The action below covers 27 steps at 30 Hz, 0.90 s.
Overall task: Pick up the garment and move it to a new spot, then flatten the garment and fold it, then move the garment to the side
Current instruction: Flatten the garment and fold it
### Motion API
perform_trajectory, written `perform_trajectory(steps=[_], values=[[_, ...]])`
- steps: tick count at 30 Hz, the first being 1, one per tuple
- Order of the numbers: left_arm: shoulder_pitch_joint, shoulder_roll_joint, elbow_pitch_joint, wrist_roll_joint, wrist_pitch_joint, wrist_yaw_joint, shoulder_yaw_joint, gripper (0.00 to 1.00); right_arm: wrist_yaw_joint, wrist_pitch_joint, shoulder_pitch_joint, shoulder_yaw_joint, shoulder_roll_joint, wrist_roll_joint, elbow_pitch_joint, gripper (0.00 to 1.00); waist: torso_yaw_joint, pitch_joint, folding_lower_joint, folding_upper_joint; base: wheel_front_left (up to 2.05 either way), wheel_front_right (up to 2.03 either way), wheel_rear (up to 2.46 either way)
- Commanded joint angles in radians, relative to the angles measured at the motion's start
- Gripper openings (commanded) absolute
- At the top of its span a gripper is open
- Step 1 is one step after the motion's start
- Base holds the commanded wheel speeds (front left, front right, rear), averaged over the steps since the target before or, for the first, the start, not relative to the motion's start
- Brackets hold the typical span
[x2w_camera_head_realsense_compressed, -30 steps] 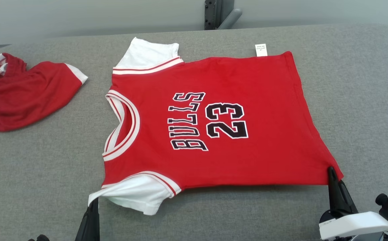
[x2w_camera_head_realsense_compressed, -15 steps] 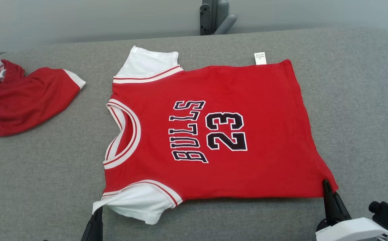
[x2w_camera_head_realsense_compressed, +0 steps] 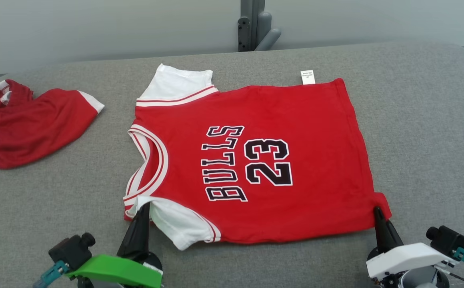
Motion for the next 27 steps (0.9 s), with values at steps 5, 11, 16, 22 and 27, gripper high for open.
perform_trajectory(steps=[5, 11, 16, 22, 27], values=[[-0.141, -0.013, 0.112, 0.029, -0.009, -0.018, -0.015, 0.0, 0.0, -0.016, -0.097, 0.0, -0.009, 0.041, 0.063, 0.0, -0.007, 0.029, 0.0001, 0.0069, 0.0, 0.0, 0.0], [-0.316, -0.041, 0.307, 0.039, -0.045, -0.026, 0.001, 0.0, 0.0, -0.032, -0.243, 0.011, -0.014, 0.057, 0.185, 0.0, -0.014, 0.091, 0.0001, 0.0069, 0.0, 0.0, 0.0], [-0.412, -0.06, 0.412, 0.049, -0.068, -0.033, 0.019, 0.0, 0.0, -0.044, -0.338, 0.02, -0.013, 0.048, 0.274, 0.0, -0.015, 0.126, 0.0001, 0.0069, 0.0, 0.0, 0.0], [-0.491, -0.077, 0.499, 0.069, -0.078, -0.038, 0.021, 0.0, 0.0, -0.053, -0.414, 0.04, -0.008, 0.041, 0.351, 0.0, -0.01, 0.15, 0.0001, 0.0069, 0.0, 0.0, 0.0], [-0.534, -0.088, 0.534, 0.083, -0.079, -0.042, 0.049, 0.0, 0.0, -0.057, -0.451, 0.053, -0.004, 0.044, 0.388, 0.0, -0.008, 0.159, 0.0001, 0.0069, 0.0, 0.0, 0.0]])
